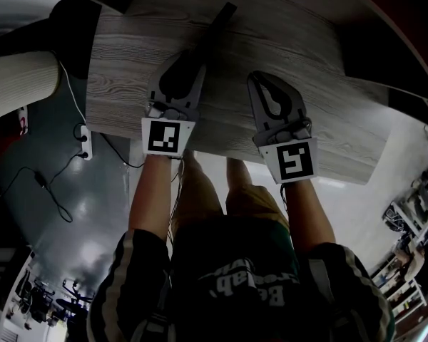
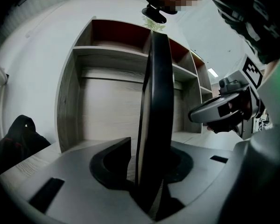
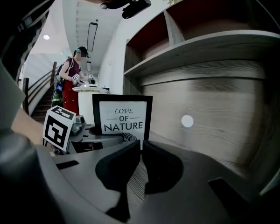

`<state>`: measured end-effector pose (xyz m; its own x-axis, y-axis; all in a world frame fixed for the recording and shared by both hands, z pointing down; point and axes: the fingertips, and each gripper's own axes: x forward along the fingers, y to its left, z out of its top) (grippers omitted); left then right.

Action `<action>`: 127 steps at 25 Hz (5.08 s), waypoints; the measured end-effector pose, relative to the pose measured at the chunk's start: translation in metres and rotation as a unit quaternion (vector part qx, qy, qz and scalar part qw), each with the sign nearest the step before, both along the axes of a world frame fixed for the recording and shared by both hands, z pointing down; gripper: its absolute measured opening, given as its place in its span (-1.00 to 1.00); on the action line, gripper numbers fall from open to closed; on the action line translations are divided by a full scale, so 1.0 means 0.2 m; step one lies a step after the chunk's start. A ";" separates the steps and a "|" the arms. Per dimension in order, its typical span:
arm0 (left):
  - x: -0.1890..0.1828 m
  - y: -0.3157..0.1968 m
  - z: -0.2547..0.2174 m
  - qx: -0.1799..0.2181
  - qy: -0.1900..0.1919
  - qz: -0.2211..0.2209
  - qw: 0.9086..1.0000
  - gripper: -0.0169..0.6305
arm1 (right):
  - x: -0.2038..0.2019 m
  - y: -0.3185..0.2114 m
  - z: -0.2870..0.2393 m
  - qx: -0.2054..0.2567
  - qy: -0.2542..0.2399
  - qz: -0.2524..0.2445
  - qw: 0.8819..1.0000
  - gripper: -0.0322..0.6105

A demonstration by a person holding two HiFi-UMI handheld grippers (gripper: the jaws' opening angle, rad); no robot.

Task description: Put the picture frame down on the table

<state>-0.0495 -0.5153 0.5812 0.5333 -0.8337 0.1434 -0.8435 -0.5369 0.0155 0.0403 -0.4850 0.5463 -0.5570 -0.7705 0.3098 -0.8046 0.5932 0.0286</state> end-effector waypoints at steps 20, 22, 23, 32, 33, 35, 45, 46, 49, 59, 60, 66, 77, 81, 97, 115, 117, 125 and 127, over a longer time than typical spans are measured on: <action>-0.02 -0.03 0.02 -0.021 0.023 -0.007 0.999 -0.85 | 0.00 0.01 0.02 -0.009 0.000 0.002 1.000 -0.77; -0.02 -0.03 0.02 -0.023 0.023 -0.010 0.999 -0.85 | 0.00 0.01 0.02 -0.011 -0.003 0.004 1.000 -0.77; -0.02 -0.03 0.02 -0.025 0.022 -0.011 0.999 -0.85 | 0.00 0.01 0.02 -0.012 -0.003 0.004 1.000 -0.77; 0.01 -0.01 0.03 -0.023 0.008 0.000 1.000 -0.83 | 0.00 0.03 0.02 -0.008 -0.002 -0.002 1.000 -0.78; 0.01 -0.02 0.04 -0.025 0.008 0.000 1.000 -0.83 | 0.00 0.03 0.02 -0.006 0.001 -0.003 1.000 -0.77; 0.01 -0.02 0.04 -0.026 0.010 -0.001 1.000 -0.82 | 0.00 0.03 0.02 -0.003 0.003 -0.003 1.000 -0.77; 0.01 -0.01 0.04 -0.023 0.007 0.005 1.000 -0.59 | 0.00 0.04 0.02 -0.004 -0.001 -0.004 1.000 -0.77; 0.01 -0.01 0.04 -0.022 0.006 0.006 1.000 -0.57 | -0.01 0.04 0.02 -0.004 -0.002 -0.004 1.000 -0.77; 0.01 0.00 0.04 -0.020 0.005 0.009 1.000 -0.53 | 0.00 0.04 0.02 -0.004 -0.002 -0.004 1.000 -0.77; -0.04 0.04 0.04 -0.024 0.004 -0.005 1.000 -0.49 | -0.01 0.03 -0.01 -0.001 -0.010 -0.006 1.000 -0.77; -0.05 0.05 0.04 -0.025 0.004 -0.009 1.000 -0.49 | -0.01 0.03 -0.01 -0.001 -0.010 -0.009 1.000 -0.77; -0.11 0.13 0.01 -0.023 -0.003 -0.038 0.999 -0.46 | -0.01 0.08 -0.04 0.004 -0.015 -0.020 1.000 -0.77; -0.16 0.34 -0.09 -0.023 -0.006 -0.066 0.998 -0.45 | 0.06 0.19 -0.20 0.029 -0.004 -0.033 0.999 -0.77; -0.17 0.43 -0.19 -0.022 -0.013 -0.060 0.998 -0.45 | 0.06 0.26 -0.28 0.034 -0.004 -0.021 0.999 -0.77; -0.24 0.93 -1.02 0.025 0.006 -0.058 0.998 -0.89 | 0.15 0.81 -0.83 0.063 -0.013 0.083 0.994 -0.77; 0.24 1.93 -1.68 0.084 -0.005 -0.088 0.992 -0.89 | 0.54 1.74 -1.37 0.114 -0.042 0.053 0.991 -0.77; 0.32 2.04 -1.66 0.082 -0.009 -0.091 0.992 -0.89 | 0.61 1.84 -1.37 0.112 -0.051 0.051 0.991 -0.77; 0.60 2.48 -1.68 0.096 -0.031 -0.104 0.989 -0.89 | 0.83 2.22 -1.44 0.127 -0.062 0.031 0.989 -0.78; 0.65 2.56 -1.71 0.100 -0.030 -0.103 0.989 -0.89 | 0.87 2.30 -1.46 0.134 -0.061 0.027 0.989 -0.77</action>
<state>0.0805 -0.0039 0.2393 0.3448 -0.9386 -0.0098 -0.9315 -0.3409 -0.1270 0.2141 -0.0259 0.2546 -0.5333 -0.8456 0.0239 -0.8421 0.5334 0.0794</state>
